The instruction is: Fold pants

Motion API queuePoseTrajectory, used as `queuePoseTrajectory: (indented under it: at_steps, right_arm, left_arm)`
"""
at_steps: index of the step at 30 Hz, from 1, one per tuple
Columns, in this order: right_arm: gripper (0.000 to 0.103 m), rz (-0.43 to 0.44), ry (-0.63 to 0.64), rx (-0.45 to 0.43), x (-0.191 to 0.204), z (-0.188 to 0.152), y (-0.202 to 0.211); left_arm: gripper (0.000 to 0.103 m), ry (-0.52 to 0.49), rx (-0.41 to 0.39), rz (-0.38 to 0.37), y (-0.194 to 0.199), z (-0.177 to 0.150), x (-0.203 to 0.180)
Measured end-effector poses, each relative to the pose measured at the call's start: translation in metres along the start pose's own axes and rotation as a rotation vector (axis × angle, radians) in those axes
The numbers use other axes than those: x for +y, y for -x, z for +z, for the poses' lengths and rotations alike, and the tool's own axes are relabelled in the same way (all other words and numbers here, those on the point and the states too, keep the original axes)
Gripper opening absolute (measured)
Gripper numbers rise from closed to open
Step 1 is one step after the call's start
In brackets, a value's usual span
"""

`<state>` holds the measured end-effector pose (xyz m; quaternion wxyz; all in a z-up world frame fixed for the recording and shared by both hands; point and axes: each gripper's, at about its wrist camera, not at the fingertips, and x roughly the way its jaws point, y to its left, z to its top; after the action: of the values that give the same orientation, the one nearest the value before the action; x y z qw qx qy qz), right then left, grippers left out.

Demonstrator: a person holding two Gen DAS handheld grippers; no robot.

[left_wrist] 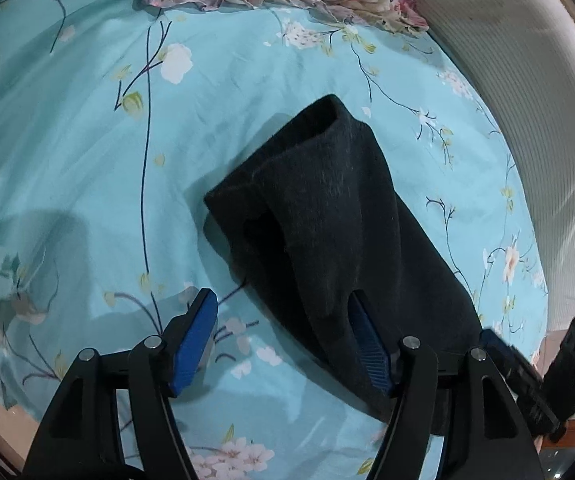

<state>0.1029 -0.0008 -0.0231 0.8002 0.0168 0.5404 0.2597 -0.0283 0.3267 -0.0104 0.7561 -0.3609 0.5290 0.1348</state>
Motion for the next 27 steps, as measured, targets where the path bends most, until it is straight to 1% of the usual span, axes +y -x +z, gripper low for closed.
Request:
queuePoseTrajectory:
  at_steps: [3, 5, 10, 12, 13, 14, 15, 16, 17, 18, 19, 20, 21, 23, 25, 27]
  right_arm:
    - [0.043, -0.027, -0.057, -0.012, -0.019, 0.016, -0.003]
    - [0.043, -0.042, -0.060, 0.005, -0.025, 0.027, -0.013]
    - [0.043, -0.075, -0.046, 0.106, -0.033, 0.041, -0.049]
    - [0.043, -0.052, -0.062, 0.135, -0.039, 0.043, -0.062]
    - [0.040, -0.035, -0.069, 0.131, -0.041, 0.042, -0.063]
    - [0.023, -0.013, -0.073, 0.127, -0.043, 0.042, -0.063]
    - [0.019, -0.003, -0.078, 0.131, -0.043, 0.043, -0.064]
    - [0.016, -0.004, -0.076, 0.132, -0.043, 0.046, -0.062]
    - [0.010, 0.003, -0.074, 0.127, -0.041, 0.048, -0.061]
    - [0.007, 0.016, -0.076, 0.121, -0.041, 0.050, -0.058]
    - [0.007, 0.028, -0.081, 0.113, -0.041, 0.052, -0.053]
    - [0.007, 0.037, -0.079, 0.106, -0.040, 0.055, -0.047]
    - [0.006, 0.048, -0.074, 0.101, -0.038, 0.057, -0.040]
    - [0.006, 0.064, -0.053, 0.089, -0.031, 0.059, -0.027]
    - [0.006, 0.083, -0.028, 0.072, -0.023, 0.059, -0.014]
    - [0.006, 0.081, -0.011, 0.052, -0.020, 0.059, -0.004]
  left_arm:
    - [0.068, -0.007, 0.011, 0.013, -0.007, 0.006, 0.001]
    - [0.068, -0.005, 0.022, 0.018, -0.013, 0.010, 0.004]
    - [0.068, 0.004, 0.043, 0.010, -0.024, 0.020, 0.015]
    - [0.068, -0.006, 0.042, 0.007, -0.027, 0.024, 0.014]
    - [0.067, -0.017, 0.038, 0.006, -0.028, 0.026, 0.012]
    - [0.066, -0.027, 0.035, 0.006, -0.030, 0.027, 0.009]
    - [0.065, -0.042, 0.031, 0.007, -0.032, 0.030, 0.007]
    - [0.059, -0.057, 0.024, 0.005, -0.034, 0.032, 0.004]
    - [0.052, -0.070, 0.019, 0.000, -0.036, 0.034, 0.001]
    - [0.040, -0.083, 0.015, -0.010, -0.037, 0.037, -0.001]
    - [0.028, -0.085, 0.013, -0.023, -0.036, 0.038, -0.002]
    - [0.026, -0.084, 0.013, -0.043, -0.033, 0.040, -0.004]
    - [0.020, -0.085, 0.012, -0.073, -0.027, 0.041, -0.005]
    - [0.019, -0.102, -0.002, -0.150, -0.005, 0.041, -0.011]
    - [0.019, -0.140, -0.027, -0.181, 0.015, 0.037, -0.019]
    - [0.019, -0.190, -0.058, -0.190, 0.033, 0.033, -0.029]
